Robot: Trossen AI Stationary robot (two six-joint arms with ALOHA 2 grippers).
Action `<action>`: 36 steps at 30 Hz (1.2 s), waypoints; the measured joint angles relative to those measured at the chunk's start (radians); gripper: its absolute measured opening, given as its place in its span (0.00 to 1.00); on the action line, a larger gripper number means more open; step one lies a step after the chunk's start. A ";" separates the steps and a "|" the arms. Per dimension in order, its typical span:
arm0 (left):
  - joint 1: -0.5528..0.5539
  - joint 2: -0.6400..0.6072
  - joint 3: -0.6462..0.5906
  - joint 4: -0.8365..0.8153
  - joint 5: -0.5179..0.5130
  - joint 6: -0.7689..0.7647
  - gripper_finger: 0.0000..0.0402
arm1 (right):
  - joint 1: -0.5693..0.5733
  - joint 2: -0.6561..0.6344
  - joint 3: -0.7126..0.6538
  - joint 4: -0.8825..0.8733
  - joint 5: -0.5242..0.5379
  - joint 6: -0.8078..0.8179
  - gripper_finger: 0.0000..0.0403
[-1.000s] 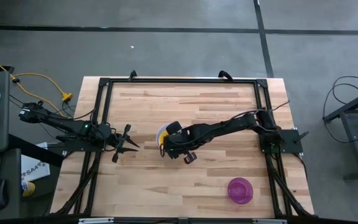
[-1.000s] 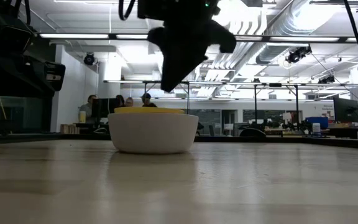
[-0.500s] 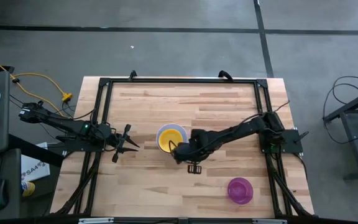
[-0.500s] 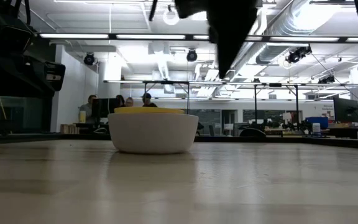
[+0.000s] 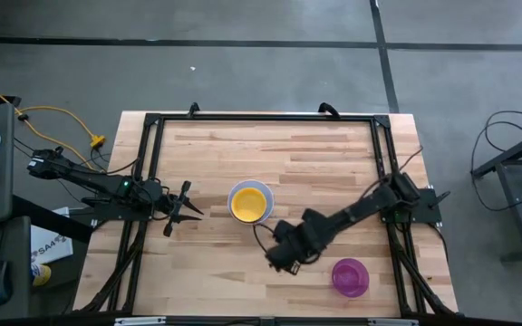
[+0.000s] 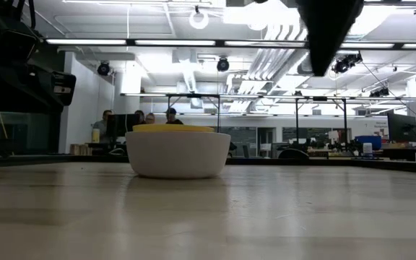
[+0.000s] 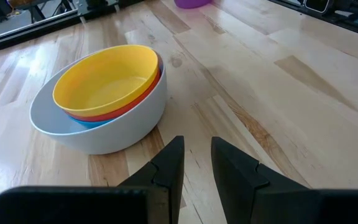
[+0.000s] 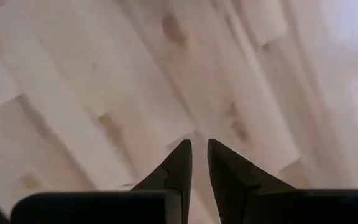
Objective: Nest bowls inside each other
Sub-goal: Stack the purple bowl on top of the yellow bowl
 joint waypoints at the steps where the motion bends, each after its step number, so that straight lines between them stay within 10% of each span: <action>1: 0.000 0.000 0.000 0.000 0.000 0.000 0.20 | 0.015 0.000 0.000 -0.001 -0.001 0.033 0.11; 36: 0.000 0.000 0.000 0.000 0.000 0.000 0.20 | 0.291 0.002 -0.154 0.035 -0.219 0.938 0.20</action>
